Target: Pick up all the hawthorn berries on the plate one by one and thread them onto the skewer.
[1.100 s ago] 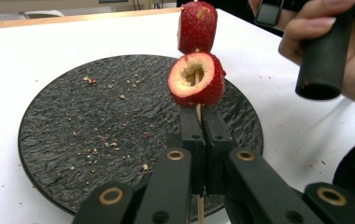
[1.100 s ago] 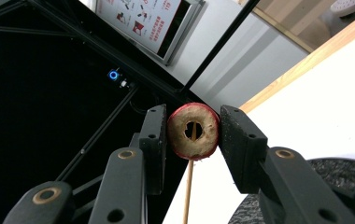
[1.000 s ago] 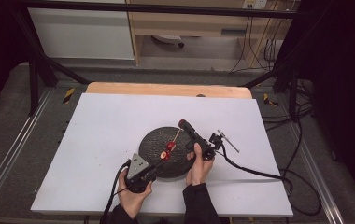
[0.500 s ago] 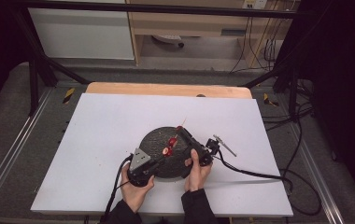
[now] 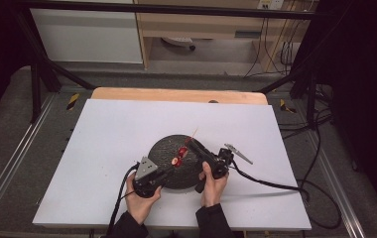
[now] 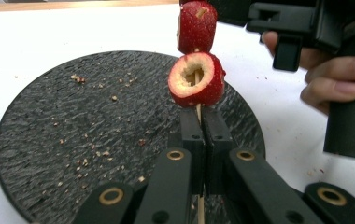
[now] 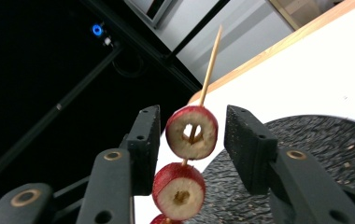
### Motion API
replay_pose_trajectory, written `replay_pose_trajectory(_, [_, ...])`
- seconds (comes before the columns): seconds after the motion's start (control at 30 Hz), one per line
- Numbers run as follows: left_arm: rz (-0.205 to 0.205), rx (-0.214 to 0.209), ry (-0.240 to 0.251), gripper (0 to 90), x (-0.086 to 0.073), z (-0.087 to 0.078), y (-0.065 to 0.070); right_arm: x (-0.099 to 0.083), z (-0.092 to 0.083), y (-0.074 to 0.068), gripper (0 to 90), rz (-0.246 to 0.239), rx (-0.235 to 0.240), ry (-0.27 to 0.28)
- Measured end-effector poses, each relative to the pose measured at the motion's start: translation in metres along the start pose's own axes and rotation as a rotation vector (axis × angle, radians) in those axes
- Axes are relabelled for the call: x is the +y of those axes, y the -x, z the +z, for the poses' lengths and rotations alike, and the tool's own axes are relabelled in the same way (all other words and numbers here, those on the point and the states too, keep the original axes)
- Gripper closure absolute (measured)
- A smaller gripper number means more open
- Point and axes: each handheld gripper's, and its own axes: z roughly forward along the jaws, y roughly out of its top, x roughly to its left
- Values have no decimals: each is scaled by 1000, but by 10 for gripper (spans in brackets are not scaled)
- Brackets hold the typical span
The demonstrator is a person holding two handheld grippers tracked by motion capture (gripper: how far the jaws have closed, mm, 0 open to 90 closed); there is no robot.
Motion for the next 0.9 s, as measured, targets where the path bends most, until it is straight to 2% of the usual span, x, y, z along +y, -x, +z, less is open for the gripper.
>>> replay_pose_trajectory(0.17, [3, -3, -17, 885, -2, -9, -6, 10, -6, -2, 389, -113, -33, -65])
replay_pose_trajectory(0.33, [-8, -2, -35, 884, -4, -19, -13, 17, -11, -1, 205, -209, -35, -187])
replay_pose_trajectory(0.47, [-5, -2, -47, 885, -5, -25, -17, 17, -13, 3, 81, -294, -75, -293])
replay_pose_trajectory(0.6, [4, -9, -59, 884, -4, -30, -22, 18, -17, 10, 31, -367, -92, -367])
replay_pose_trajectory(0.7, [9, -12, -77, 884, -3, -33, -25, 19, -20, 13, 4, -440, -120, -433])
replay_pose_trajectory(0.77, [11, -11, -86, 884, -2, -36, -27, 20, -23, 16, 4, -467, -141, -460])
replay_pose_trajectory(0.87, [15, -11, -102, 884, 0, -39, -30, 22, -28, 21, 4, -514, -149, -508])
replay_pose_trajectory(0.9, [15, -11, -102, 884, 0, -39, -30, 22, -28, 21, 4, -514, -149, -508])
